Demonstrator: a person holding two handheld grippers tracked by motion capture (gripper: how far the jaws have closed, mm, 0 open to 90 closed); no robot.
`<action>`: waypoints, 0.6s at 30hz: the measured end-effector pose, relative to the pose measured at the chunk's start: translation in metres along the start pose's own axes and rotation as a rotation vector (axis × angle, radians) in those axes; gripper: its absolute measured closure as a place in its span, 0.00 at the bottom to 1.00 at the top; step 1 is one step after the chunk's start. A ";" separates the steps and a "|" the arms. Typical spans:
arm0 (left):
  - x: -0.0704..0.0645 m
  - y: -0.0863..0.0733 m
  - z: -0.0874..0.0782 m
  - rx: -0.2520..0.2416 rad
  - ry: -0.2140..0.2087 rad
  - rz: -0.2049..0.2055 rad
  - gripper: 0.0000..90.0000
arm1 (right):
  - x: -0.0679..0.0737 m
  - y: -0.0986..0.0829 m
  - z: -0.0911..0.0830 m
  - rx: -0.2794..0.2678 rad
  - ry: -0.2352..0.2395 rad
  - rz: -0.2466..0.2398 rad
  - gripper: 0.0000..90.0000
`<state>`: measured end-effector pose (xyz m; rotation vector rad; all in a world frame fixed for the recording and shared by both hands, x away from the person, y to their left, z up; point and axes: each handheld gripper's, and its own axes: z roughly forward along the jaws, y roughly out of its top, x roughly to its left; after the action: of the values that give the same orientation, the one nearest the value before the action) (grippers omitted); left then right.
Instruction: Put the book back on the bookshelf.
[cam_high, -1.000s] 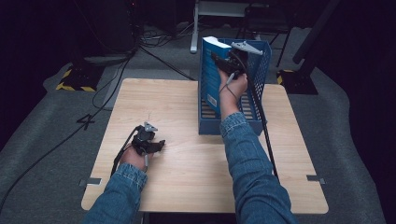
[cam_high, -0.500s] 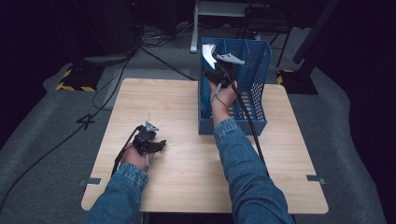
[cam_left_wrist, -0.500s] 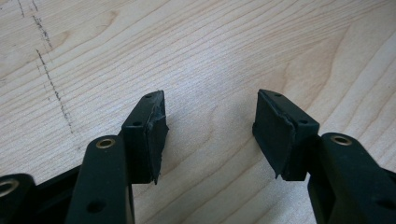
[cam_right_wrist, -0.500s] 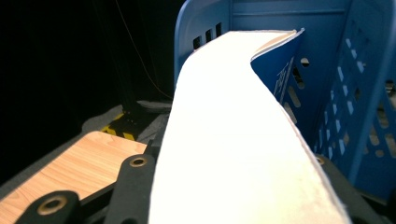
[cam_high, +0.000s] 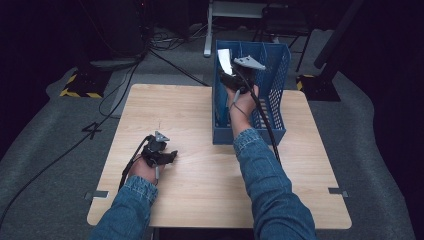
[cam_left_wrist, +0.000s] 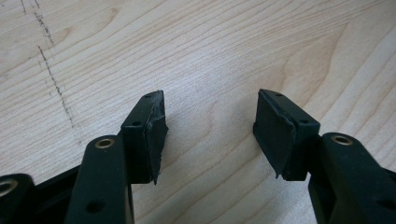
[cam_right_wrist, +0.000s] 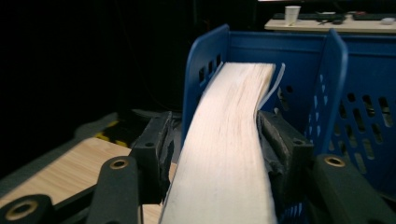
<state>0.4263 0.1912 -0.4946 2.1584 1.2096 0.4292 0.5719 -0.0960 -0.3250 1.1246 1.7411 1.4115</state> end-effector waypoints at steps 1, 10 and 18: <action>0.000 0.000 0.000 -0.001 -0.001 0.001 0.48 | -0.003 0.004 -0.005 -0.003 0.028 0.017 0.51; 0.002 -0.010 -0.007 -0.004 0.004 -0.007 0.46 | -0.014 0.019 -0.056 -0.015 0.097 -0.040 0.46; 0.004 -0.016 -0.011 -0.017 -0.005 -0.001 0.44 | -0.027 0.017 -0.105 0.029 0.145 -0.124 0.45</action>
<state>0.4121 0.2045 -0.4969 2.1432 1.2009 0.4320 0.4965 -0.1651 -0.2848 0.9308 1.9035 1.4262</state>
